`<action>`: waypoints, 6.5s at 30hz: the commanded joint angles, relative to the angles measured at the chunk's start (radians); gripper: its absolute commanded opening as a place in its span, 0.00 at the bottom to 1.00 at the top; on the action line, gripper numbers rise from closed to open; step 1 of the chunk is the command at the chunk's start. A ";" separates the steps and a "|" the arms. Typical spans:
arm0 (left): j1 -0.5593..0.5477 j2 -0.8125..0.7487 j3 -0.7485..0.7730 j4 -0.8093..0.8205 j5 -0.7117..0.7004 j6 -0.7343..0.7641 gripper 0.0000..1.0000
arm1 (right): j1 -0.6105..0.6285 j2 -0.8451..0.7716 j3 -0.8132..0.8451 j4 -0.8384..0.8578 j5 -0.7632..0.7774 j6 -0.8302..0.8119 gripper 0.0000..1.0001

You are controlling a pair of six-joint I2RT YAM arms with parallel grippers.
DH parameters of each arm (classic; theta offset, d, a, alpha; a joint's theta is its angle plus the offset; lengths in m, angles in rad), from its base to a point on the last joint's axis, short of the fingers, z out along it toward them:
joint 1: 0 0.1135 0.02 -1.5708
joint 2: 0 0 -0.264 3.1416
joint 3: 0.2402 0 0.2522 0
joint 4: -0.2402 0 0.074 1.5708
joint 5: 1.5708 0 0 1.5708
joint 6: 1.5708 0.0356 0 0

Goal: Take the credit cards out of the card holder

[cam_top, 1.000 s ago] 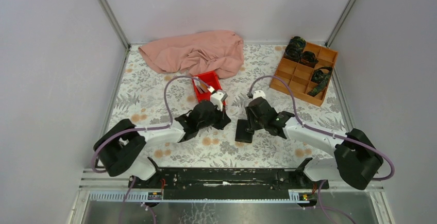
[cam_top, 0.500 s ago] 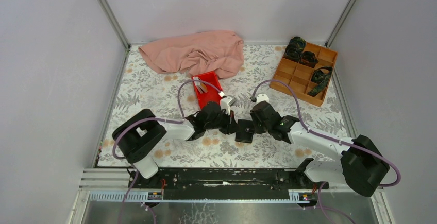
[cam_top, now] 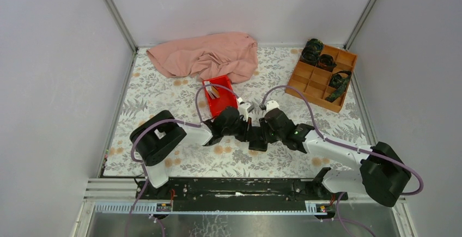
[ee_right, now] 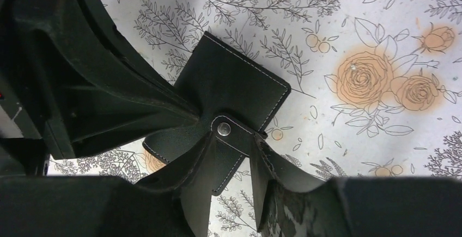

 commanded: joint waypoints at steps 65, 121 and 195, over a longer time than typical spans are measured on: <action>-0.004 0.004 0.036 -0.114 -0.071 0.018 0.00 | -0.034 0.035 -0.081 -0.041 0.255 0.222 0.01; -0.004 -0.118 -0.002 -0.123 -0.129 0.044 0.14 | -0.027 0.066 -0.079 0.121 0.016 0.241 0.54; -0.005 -0.620 -0.097 -0.329 -0.523 0.142 0.17 | 0.050 0.359 0.248 0.243 -0.226 0.180 0.28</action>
